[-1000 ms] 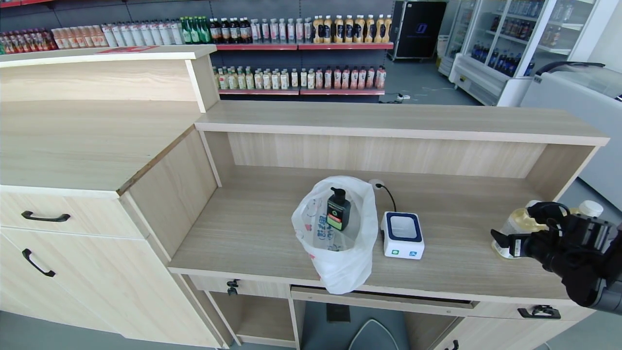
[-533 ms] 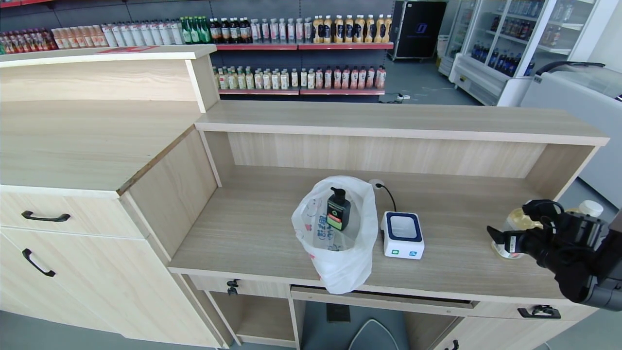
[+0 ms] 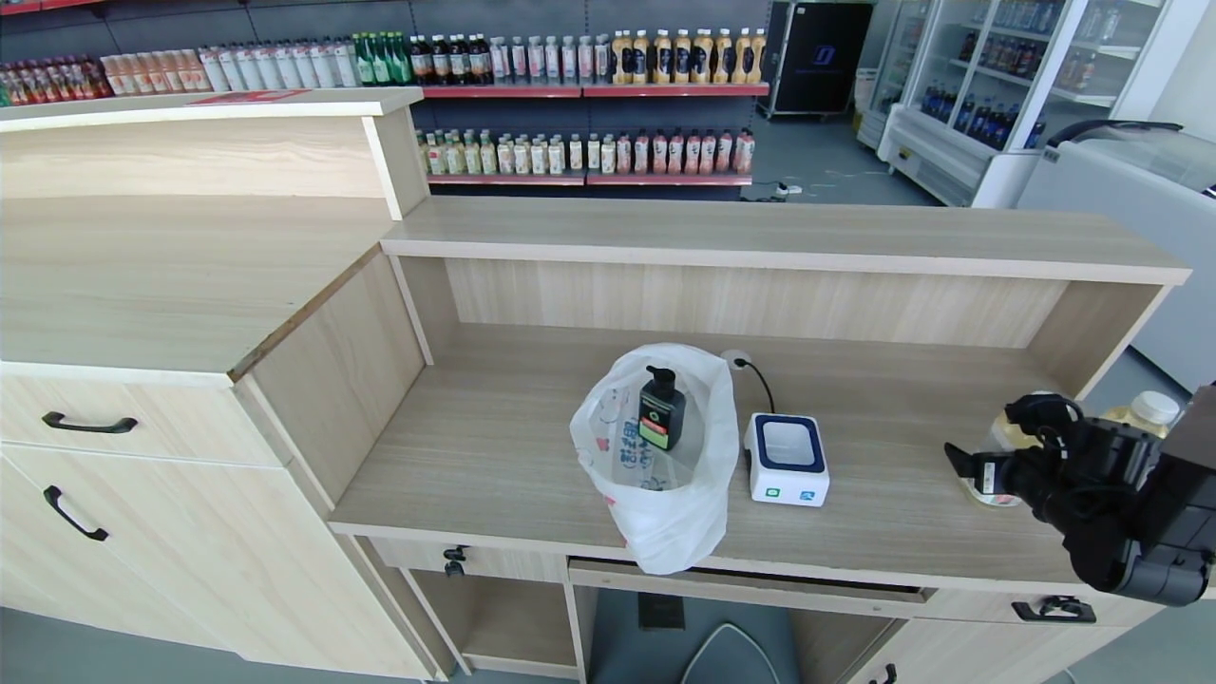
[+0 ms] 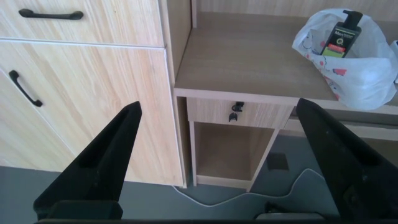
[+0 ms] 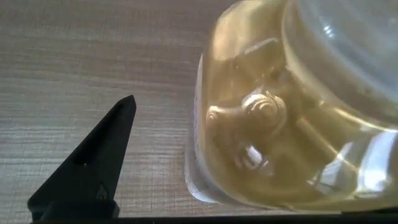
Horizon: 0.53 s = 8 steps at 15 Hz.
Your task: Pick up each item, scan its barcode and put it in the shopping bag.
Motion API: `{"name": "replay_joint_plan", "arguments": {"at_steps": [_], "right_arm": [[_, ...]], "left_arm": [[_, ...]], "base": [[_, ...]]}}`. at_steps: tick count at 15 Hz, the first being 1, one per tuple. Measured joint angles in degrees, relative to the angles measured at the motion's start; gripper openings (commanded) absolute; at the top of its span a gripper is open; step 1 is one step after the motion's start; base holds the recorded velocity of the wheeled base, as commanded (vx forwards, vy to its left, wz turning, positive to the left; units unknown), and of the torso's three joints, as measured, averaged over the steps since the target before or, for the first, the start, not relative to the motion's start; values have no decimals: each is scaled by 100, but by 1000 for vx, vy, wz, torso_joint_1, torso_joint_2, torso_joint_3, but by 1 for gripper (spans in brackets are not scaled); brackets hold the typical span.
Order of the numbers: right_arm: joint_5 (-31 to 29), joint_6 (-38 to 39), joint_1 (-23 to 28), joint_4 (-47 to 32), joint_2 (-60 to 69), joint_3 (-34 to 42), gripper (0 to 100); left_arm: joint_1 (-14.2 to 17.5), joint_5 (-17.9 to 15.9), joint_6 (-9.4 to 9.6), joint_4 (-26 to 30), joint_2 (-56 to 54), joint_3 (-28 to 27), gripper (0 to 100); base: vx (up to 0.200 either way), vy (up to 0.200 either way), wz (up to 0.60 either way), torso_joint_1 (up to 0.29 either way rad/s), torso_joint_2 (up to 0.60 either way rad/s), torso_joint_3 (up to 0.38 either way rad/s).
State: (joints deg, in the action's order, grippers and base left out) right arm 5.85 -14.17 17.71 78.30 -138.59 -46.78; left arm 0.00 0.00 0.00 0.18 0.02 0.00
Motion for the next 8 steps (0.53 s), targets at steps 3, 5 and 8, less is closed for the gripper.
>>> {"name": "replay_joint_plan", "arguments": {"at_steps": [3,5,8], "right_arm": [[0,78,-143,28,-167,-304,0],[-5,82,-178,37,-239,-369,0],[-6,100,-197,45,-302,-451,0]], "left_arm": [[0,0,0,0,0,0,100],[0,0,0,0,0,0,100],[0,0,0,-2,0,0,100]], "base": [[0,0,0,0,0,0],[0,0,0,0,0,0],[0,0,0,0,0,0]]}}
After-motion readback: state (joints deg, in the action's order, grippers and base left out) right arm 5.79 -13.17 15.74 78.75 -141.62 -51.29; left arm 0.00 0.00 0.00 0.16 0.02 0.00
